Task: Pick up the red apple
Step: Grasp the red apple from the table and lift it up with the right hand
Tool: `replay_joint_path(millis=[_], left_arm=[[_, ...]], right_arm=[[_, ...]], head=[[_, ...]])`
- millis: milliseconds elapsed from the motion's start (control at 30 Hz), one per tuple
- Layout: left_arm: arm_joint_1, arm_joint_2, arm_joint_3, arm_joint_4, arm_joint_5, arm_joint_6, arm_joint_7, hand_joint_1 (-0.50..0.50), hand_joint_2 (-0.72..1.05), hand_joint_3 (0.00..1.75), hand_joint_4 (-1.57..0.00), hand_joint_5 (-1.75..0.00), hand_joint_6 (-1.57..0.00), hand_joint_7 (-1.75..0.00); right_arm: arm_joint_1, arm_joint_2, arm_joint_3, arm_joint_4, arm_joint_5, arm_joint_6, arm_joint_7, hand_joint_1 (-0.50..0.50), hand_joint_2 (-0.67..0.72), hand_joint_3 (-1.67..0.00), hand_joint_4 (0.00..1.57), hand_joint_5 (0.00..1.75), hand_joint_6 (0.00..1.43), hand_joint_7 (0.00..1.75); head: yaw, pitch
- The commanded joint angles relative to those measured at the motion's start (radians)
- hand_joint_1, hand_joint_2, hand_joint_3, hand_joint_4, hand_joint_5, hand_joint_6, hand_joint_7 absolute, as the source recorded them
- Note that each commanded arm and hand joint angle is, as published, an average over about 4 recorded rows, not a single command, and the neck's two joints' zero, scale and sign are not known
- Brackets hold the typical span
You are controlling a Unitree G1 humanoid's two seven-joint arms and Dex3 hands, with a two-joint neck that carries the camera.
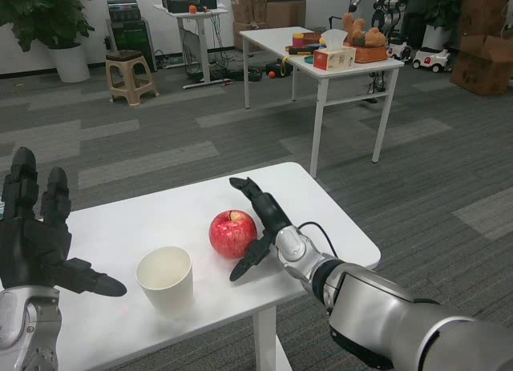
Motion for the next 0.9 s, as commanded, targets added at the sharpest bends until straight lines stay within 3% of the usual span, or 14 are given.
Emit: replay_joint_path(millis=[33,267,567,733,900], left_arm=[[0.014,-0.001,0.007,-0.001,-0.008,-0.008,-0.001,-0.48,-0.55,0.09,0.00,-0.08,0.00,0.00],[0.016,-0.001,0.007,0.000,-0.008,-0.008,-0.001,-0.48,-0.55,0.09,0.00,0.00,0.00,0.00],[0.016,-0.001,0.006,-0.001,-0.008,-0.008,-0.002,-0.48,-0.55,0.04,0.00,-0.10,0.00,0.00],[0.017,-0.001,0.006,-0.001,-0.008,-0.008,-0.001,-0.48,-0.55,0.09,0.00,-0.08,0.00,0.00],[0.018,-0.001,0.007,0.000,-0.008,-0.008,-0.001,-0.48,-0.55,0.04,0.00,-0.05,0.00,0.00]], right_arm=[[0.004,0.014,0.016,0.050,0.000,0.005,-0.003,-0.50,0.01,-0.16,0.00,0.00,0.00,0.28],[0.002,0.024,0.027,0.108,-0.002,0.006,-0.011,-0.50,-0.10,-0.16,0.00,0.00,0.00,0.28],[0.003,0.030,0.059,0.119,-0.002,0.009,-0.011,-0.46,-0.26,-0.16,0.00,0.00,0.01,0.35],[0.002,0.032,0.083,0.127,-0.002,0.011,-0.005,-0.42,-0.37,-0.38,0.00,0.00,0.09,0.44],[0.002,0.030,0.114,0.134,-0.002,0.011,0.007,-0.39,-0.46,-0.56,0.00,0.24,0.24,0.68]], head=[[0.000,-0.002],[-0.001,-0.003],[0.000,-0.004],[0.002,-0.004],[0.003,-0.004]])
